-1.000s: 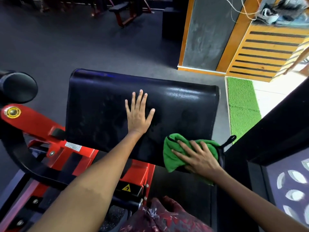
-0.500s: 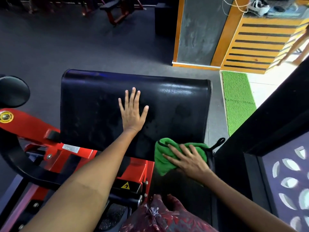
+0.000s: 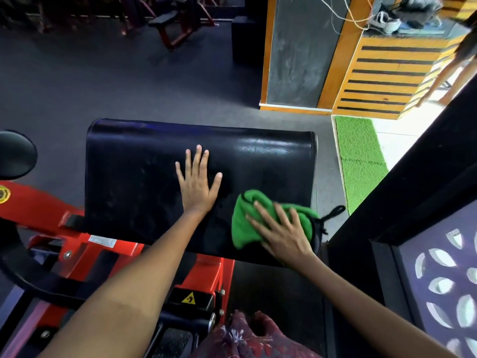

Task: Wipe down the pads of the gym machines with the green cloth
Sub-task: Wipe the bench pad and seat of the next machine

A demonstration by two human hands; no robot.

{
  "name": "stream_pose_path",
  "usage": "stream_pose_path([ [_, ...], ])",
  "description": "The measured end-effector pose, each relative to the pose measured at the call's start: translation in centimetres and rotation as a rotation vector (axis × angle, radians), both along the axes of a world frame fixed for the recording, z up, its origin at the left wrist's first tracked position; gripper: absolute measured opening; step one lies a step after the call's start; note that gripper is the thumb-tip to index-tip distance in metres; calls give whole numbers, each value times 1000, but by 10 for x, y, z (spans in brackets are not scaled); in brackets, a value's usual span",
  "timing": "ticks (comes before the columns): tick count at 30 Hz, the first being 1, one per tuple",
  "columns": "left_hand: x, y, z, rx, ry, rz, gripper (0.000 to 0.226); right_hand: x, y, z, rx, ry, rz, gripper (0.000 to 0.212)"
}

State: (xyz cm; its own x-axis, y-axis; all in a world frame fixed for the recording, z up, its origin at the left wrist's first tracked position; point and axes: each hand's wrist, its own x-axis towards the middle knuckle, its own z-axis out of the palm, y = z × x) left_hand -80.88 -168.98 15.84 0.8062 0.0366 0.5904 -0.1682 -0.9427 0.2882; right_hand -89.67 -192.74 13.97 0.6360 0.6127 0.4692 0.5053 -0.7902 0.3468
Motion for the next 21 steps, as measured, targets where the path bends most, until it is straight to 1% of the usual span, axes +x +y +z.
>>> stream_pose_path([
  [1,0,0,0,-1,4,0,62,-5,-9,-5,-44,-4,48,93],
  [3,0,0,0,-2,13,4,62,7,-25,4,-28,-26,49,92],
  [5,0,0,1,2,17,9,62,37,-33,33,72,-63,-46,82],
  [7,-1,0,2,7,16,7,62,71,-33,66,199,-42,-193,67],
  [10,-1,-1,2,2,15,4,62,106,-18,109,346,54,-388,62],
  [12,-1,-2,2,5,11,13,62,117,1,119,367,122,-441,62],
  [13,-1,-2,2,5,7,13,62,114,13,116,343,138,-430,63],
  [15,0,-1,1,11,0,7,62,94,38,92,264,82,-346,67],
  [17,1,0,1,25,-12,13,60,57,55,47,175,36,-197,74],
  [19,3,1,0,4,-27,19,54,21,55,10,43,18,-30,79],
  [21,3,1,1,-34,-27,10,51,20,40,9,-72,30,110,81],
])
